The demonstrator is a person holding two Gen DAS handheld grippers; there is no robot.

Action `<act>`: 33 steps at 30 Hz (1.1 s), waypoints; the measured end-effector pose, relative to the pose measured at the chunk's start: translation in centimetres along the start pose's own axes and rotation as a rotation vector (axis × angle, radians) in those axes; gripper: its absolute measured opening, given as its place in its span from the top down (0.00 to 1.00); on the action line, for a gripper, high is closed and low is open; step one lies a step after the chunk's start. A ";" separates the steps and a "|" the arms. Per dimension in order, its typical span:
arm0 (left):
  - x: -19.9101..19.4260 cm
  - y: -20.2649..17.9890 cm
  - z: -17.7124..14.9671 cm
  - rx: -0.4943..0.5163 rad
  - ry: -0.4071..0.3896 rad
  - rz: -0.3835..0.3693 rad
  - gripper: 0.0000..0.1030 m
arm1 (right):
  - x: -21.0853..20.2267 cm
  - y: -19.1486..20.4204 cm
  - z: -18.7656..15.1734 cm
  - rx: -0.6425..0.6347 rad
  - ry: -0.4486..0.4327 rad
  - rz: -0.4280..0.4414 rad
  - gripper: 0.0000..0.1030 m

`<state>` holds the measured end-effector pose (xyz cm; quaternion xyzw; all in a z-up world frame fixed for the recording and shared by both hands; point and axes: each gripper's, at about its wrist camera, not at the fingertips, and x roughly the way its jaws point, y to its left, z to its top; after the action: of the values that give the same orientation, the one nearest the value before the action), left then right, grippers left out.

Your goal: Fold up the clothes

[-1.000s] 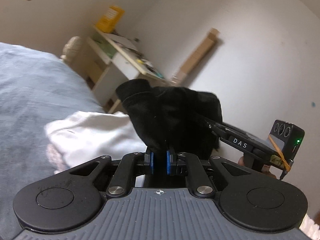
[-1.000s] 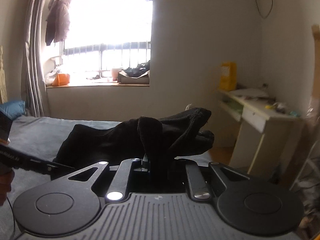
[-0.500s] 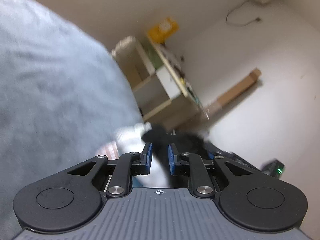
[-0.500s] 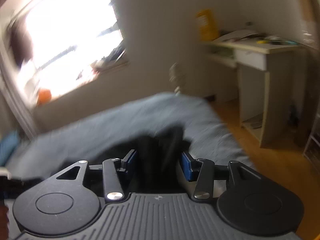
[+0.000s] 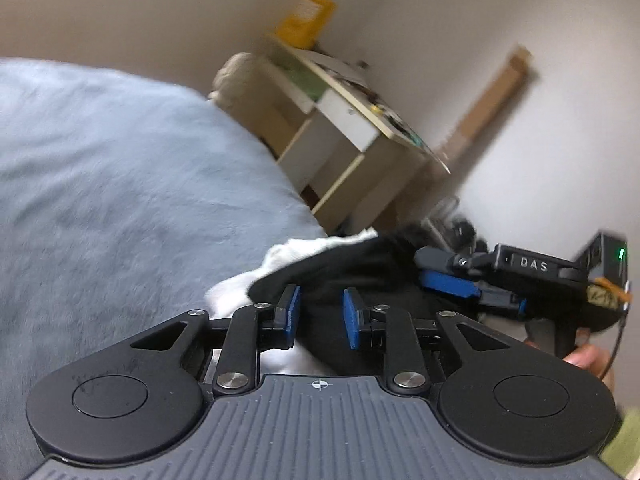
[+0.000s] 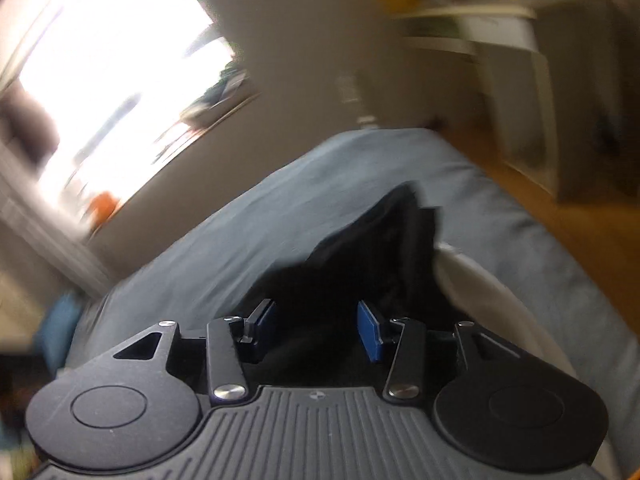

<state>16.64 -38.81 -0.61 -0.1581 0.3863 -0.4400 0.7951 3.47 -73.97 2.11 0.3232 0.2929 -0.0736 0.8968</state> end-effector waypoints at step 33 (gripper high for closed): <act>-23.0 -2.1 -13.5 0.421 0.164 0.318 0.00 | -16.6 25.4 -35.5 -0.047 -0.284 -0.852 0.00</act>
<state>-2.01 -19.89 2.72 0.1096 0.3695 -0.3914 0.8356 -18.93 -33.01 3.30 0.1397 0.2757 -0.4733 0.8249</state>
